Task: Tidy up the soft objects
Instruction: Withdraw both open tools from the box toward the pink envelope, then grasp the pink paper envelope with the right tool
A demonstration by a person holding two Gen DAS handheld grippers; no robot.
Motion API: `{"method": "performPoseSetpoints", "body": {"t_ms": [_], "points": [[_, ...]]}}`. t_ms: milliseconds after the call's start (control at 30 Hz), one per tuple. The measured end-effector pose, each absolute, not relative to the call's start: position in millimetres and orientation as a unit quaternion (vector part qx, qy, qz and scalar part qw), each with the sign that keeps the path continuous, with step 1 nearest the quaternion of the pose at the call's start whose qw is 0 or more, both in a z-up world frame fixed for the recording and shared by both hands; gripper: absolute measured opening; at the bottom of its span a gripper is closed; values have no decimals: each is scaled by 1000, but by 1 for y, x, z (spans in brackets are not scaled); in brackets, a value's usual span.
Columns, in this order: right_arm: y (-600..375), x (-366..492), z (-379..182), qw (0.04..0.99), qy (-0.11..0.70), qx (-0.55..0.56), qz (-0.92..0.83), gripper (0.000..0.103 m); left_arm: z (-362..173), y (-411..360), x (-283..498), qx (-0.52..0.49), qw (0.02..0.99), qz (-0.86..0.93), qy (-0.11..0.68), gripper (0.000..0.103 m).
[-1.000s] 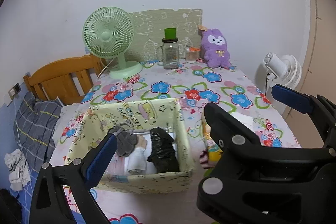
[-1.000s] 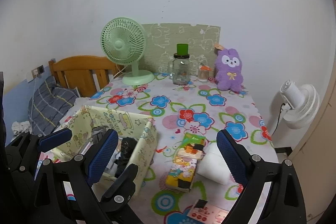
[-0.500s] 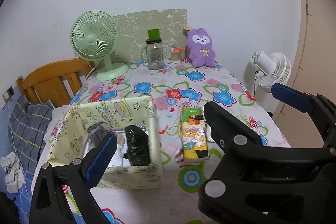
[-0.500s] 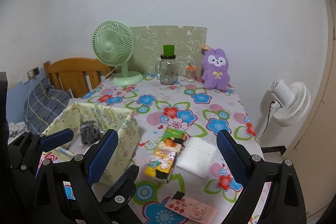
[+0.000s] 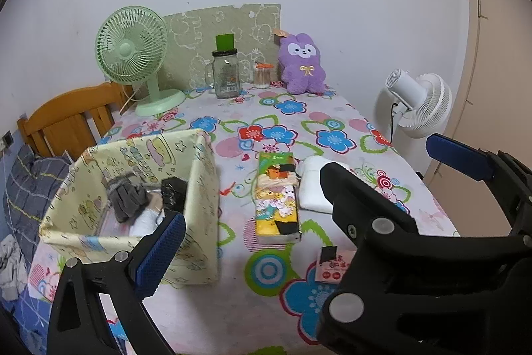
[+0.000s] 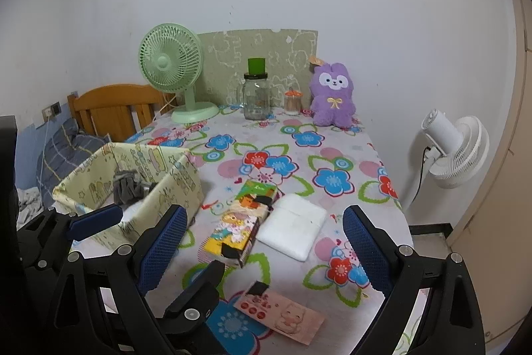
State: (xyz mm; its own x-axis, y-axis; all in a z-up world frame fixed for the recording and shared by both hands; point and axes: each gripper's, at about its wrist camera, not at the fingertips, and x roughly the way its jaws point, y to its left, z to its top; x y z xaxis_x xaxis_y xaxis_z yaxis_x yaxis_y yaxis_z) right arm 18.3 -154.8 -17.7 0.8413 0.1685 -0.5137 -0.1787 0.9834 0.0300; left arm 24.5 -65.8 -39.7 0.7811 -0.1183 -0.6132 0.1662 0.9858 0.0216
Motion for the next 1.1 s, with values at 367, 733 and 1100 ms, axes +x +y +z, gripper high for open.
{"method": "performPoseSetpoints", "body": {"t_ms": [367,733,1100], "points": [[-173,19,-48,952,289,6,96,96,-66,-84,23,44,937,-77,337,102],[-185,19,-86,944,315,28,93,96,-101,-94,26,51,920,-78,380,102],[-180,23,-108,935,338,15,103,96,-124,-90,28,47,908,-76,409,101]]}}
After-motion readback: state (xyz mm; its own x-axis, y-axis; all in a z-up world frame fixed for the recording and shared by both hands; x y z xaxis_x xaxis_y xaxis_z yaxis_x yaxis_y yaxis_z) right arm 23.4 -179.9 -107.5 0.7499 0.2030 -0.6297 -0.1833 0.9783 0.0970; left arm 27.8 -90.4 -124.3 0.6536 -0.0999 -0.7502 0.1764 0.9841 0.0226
